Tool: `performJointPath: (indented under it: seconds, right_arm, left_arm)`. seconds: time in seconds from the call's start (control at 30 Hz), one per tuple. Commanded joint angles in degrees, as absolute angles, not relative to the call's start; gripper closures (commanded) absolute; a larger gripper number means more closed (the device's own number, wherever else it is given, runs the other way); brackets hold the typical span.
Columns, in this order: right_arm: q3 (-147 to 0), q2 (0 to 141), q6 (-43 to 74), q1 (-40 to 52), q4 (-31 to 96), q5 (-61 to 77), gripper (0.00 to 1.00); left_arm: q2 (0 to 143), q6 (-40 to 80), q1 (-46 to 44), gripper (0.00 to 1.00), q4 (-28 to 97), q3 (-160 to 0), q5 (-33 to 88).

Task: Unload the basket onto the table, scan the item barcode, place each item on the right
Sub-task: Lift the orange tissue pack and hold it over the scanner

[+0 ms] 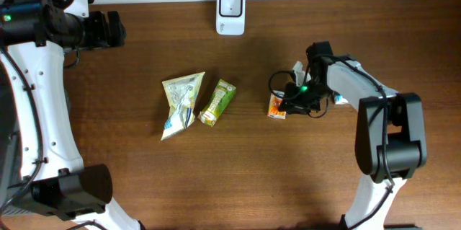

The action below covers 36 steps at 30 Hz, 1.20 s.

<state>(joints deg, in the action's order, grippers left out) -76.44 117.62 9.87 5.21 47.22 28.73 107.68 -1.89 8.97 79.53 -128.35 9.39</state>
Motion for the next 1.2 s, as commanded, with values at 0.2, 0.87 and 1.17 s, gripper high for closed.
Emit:
performJointPath:
  seconds: [0.2, 0.87, 1.17]
  right_arm:
    - [-80.8, 117.6, 4.6, 2.5, 56.1, 35.4, 0.96]
    - [-93.9, 112.8, -5.4, 1.0, 57.1, 89.0, 0.96]
    - [-104.6, 107.0, -1.0, 1.0, 57.2, 89.0, 0.96]
  left_arm:
    - [107.9, -2.2, 9.2, 0.01, 79.4, -128.2, 9.3]
    - [107.9, -2.2, 9.2, 0.01, 79.4, -128.2, 9.3]
    - [107.9, -2.2, 9.2, 0.01, 79.4, -128.2, 9.3]
